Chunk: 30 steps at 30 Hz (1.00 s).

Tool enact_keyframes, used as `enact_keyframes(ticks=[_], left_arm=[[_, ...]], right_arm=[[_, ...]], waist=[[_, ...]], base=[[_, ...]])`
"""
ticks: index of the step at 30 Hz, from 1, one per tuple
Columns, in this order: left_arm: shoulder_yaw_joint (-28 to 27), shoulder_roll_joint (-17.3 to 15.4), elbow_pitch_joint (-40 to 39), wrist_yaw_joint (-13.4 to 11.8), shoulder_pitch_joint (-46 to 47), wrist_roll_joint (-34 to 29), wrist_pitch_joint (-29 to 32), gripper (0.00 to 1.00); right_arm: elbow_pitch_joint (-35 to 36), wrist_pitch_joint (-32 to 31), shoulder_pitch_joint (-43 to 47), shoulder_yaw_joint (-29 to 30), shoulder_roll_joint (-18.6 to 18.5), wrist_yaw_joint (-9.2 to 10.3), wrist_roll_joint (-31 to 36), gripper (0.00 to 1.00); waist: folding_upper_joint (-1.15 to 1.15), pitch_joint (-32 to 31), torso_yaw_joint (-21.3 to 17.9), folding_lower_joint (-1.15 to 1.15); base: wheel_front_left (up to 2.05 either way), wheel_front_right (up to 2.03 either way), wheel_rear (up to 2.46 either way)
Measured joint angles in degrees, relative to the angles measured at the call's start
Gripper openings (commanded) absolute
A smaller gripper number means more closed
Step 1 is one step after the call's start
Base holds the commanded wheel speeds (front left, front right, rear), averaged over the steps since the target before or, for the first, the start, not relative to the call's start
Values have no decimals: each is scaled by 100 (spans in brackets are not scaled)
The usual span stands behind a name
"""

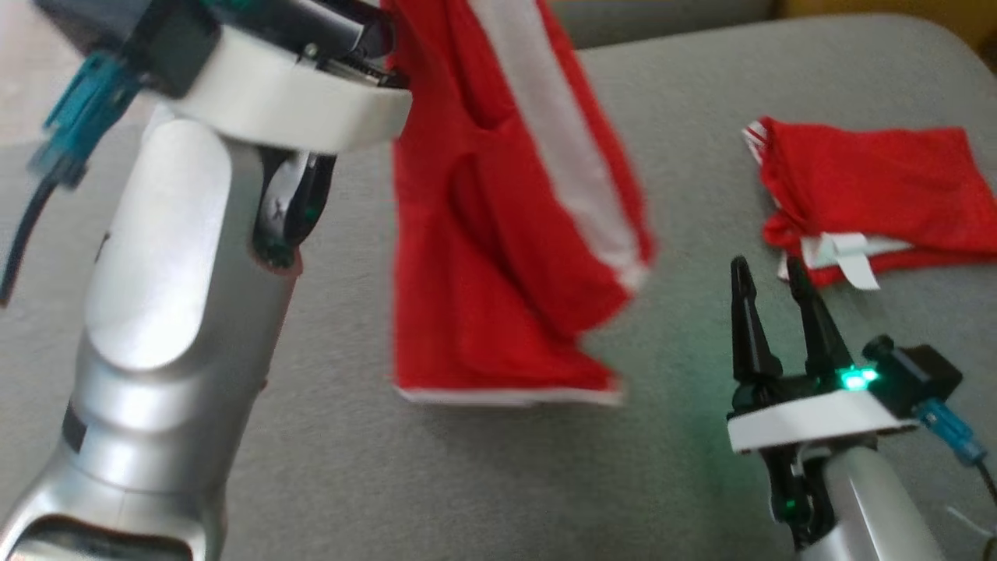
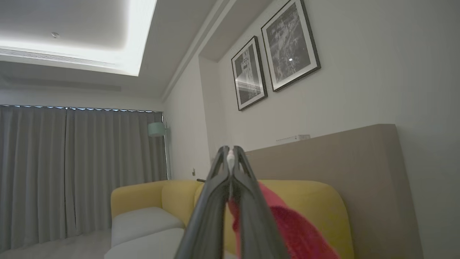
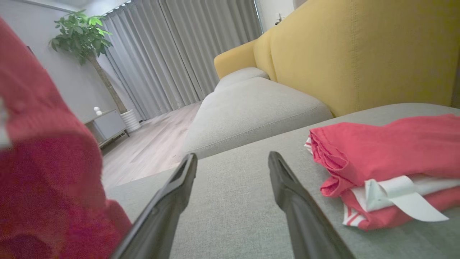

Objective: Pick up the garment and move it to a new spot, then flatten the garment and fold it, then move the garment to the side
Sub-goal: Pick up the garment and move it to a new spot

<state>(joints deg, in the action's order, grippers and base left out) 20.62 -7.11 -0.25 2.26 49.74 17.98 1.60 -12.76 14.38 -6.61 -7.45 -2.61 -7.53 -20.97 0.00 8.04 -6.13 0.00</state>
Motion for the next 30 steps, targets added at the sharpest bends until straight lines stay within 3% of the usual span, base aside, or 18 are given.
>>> enact_keyframes(ticks=[9,10,11,19,30], left_arm=[[294,-124,1494,86,487,-415,-36,0],[363,-130,1742,86,517,-475,-70,43],[390,-141,1997,85,524,-541,-89,99],[435,-215,3208,178,598,-582,-705,100],[579,-96,3314,336,659,-337,-1205,100]], right_arm=[[135,1,-315,-301,-2,0,-335,100],[143,0,-335,-328,-2,0,-343,100],[155,0,-358,-363,-2,0,-375,100],[248,0,-466,-407,-2,0,-422,100],[208,1,-455,-232,-2,0,-109,100]], waist=[[0,544,-722,1],[0,614,-791,1],[0,685,-864,1],[0,1048,-1208,2],[0,798,-638,0]], base=[[0,0,0],[0,0,0],[0,0,0],[0,0,0],[0,0,0]])
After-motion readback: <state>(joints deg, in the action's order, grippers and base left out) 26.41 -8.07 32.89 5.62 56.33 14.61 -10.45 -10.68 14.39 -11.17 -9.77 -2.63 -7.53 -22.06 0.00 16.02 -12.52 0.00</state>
